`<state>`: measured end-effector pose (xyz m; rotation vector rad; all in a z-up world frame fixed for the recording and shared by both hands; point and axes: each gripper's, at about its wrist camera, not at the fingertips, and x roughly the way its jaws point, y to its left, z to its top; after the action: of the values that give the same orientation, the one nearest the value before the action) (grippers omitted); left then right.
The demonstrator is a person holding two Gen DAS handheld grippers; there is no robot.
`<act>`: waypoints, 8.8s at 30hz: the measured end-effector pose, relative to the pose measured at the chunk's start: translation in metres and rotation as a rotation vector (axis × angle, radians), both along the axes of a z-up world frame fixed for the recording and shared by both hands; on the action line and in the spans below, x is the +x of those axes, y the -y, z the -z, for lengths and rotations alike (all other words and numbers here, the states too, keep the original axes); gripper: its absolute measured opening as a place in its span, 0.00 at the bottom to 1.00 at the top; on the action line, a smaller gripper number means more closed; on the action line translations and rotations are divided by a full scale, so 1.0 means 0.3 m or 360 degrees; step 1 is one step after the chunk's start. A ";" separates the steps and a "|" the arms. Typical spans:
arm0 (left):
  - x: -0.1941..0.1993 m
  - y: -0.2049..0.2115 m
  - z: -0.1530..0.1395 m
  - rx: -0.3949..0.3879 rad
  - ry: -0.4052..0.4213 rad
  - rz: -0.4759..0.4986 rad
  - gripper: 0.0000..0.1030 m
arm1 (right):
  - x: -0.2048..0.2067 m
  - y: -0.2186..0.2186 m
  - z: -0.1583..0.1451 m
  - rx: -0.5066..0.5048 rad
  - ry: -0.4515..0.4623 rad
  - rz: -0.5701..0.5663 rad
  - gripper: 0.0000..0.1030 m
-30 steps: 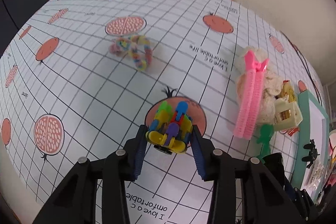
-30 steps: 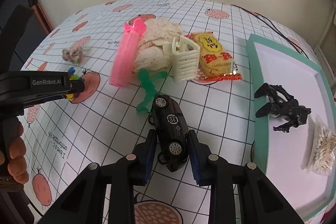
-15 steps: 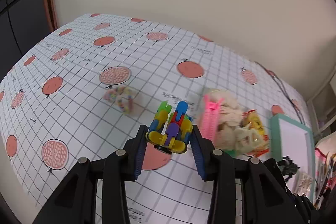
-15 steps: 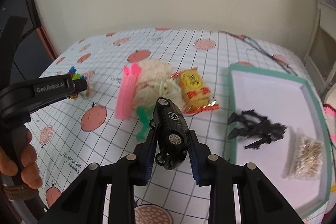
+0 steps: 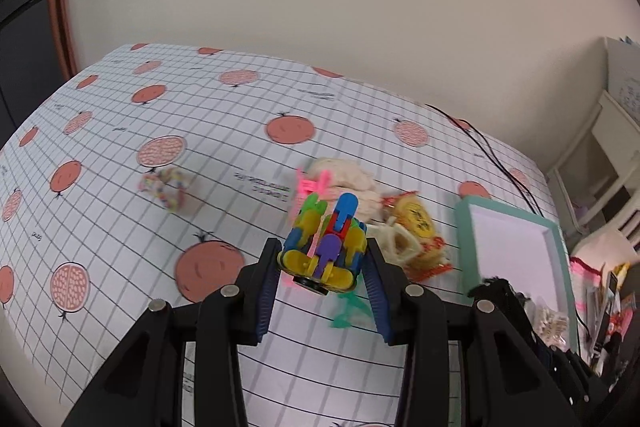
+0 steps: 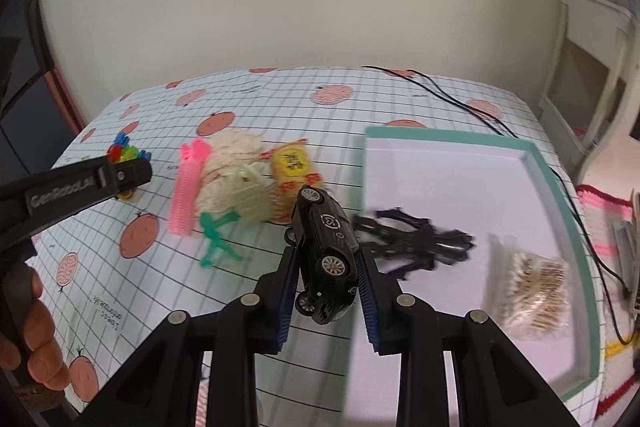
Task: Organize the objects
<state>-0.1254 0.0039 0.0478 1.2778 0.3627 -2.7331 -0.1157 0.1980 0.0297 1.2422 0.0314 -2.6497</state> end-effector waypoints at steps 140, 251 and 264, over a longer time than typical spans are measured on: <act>0.092 -0.113 0.216 0.0002 0.0556 -0.0038 0.88 | 0.069 -0.220 0.090 0.0246 0.0134 0.0206 0.80; -0.254 0.133 0.245 0.0270 0.0361 0.0031 0.27 | -0.279 0.256 0.147 -0.0085 0.0355 -0.0191 0.21; -0.241 0.131 0.180 0.0223 0.0244 0.0018 0.27 | -0.275 0.250 0.146 -0.0118 0.0375 -0.0198 0.15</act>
<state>-0.1979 -0.0355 -0.0061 1.5168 0.5413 -2.6367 -0.1982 0.1230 -0.0140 1.4680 -0.0258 -2.3629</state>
